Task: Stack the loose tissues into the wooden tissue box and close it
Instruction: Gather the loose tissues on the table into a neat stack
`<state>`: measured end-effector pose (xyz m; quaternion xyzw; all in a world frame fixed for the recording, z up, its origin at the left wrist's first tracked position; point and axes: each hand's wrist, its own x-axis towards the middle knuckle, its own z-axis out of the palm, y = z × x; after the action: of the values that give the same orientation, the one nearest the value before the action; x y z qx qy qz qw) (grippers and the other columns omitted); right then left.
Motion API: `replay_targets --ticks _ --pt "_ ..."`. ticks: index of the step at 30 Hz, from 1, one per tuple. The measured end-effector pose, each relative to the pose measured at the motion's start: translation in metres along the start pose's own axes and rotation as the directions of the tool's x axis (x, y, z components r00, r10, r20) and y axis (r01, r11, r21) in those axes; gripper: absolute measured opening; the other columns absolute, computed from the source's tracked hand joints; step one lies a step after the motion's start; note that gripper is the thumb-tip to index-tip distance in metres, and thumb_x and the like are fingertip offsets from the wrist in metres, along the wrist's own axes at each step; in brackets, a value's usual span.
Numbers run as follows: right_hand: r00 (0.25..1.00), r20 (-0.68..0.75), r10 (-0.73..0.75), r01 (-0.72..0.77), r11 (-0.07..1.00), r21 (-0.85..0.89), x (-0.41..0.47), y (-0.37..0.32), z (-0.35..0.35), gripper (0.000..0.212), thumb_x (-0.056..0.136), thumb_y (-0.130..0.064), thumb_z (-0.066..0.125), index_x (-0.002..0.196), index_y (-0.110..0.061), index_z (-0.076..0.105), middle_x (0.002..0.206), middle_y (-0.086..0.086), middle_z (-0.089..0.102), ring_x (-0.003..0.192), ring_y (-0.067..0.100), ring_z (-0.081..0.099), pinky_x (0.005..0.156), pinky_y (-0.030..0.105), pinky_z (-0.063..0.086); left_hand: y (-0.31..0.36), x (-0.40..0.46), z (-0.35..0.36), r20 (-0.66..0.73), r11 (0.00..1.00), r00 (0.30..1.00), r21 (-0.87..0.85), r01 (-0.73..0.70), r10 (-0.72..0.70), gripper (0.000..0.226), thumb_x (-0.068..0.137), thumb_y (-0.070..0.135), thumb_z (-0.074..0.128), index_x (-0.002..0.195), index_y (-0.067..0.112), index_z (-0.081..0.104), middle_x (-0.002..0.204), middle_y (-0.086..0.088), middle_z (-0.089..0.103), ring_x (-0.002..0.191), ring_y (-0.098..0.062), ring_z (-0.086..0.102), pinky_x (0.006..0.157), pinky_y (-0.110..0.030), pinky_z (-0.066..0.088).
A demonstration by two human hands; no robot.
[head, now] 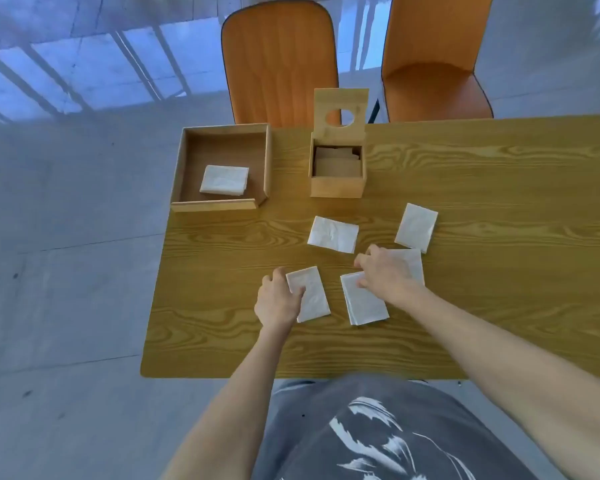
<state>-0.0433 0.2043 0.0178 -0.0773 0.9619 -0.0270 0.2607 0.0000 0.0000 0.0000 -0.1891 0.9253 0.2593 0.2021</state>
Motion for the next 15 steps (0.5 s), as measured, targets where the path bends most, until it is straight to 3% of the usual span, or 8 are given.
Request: replay_targets --ticks 4,7,11,15 --pt "0.997 -0.077 0.026 -0.028 0.999 -0.030 0.003 -0.003 0.006 0.028 0.090 -0.027 0.067 0.117 -0.018 0.063 0.118 0.005 0.051 0.111 0.022 0.049 0.081 0.033 0.051 0.003 0.001 0.002 -0.026 0.997 0.997 -0.027 0.066 -0.066 0.056 0.090 0.039 0.063 0.138 0.017 0.044 0.126 -0.009 0.057 0.108 -0.031 0.061 0.077 -0.041 0.048" --pt "0.997 -0.075 0.031 -0.032 0.999 -0.015 0.007 -0.004 0.009 0.032 0.088 -0.027 0.069 0.118 -0.019 0.061 0.118 0.005 0.052 0.111 0.022 0.049 0.081 0.032 0.050 0.005 0.002 0.007 -0.031 0.994 0.995 -0.063 0.087 -0.090 0.058 0.090 0.036 0.065 0.138 0.014 0.042 0.126 -0.009 0.058 0.107 -0.033 0.063 0.078 -0.042 0.048" --pt "0.998 -0.060 0.021 -0.023 0.999 -0.037 0.010 -0.005 0.005 0.022 0.087 -0.029 0.068 0.108 -0.021 0.065 0.114 0.003 0.053 0.108 0.021 0.049 0.086 0.033 0.047 0.006 0.005 0.010 -0.021 0.988 0.994 -0.115 0.102 -0.105 0.049 0.089 0.036 0.067 0.130 0.016 0.050 0.125 -0.007 0.059 0.107 -0.030 0.063 0.076 -0.036 0.043" --pt "0.999 -0.041 -0.029 0.027 0.998 -0.057 0.013 -0.006 -0.003 0.008 0.086 -0.029 0.065 0.095 -0.027 0.064 0.105 -0.002 0.060 0.105 0.020 0.054 0.091 0.037 0.040 0.001 0.010 0.013 -0.025 0.971 0.993 -0.210 0.112 -0.120 0.042 0.084 0.034 0.074 0.119 0.019 0.056 0.118 -0.003 0.056 0.100 -0.023 0.061 0.076 -0.035 0.050"
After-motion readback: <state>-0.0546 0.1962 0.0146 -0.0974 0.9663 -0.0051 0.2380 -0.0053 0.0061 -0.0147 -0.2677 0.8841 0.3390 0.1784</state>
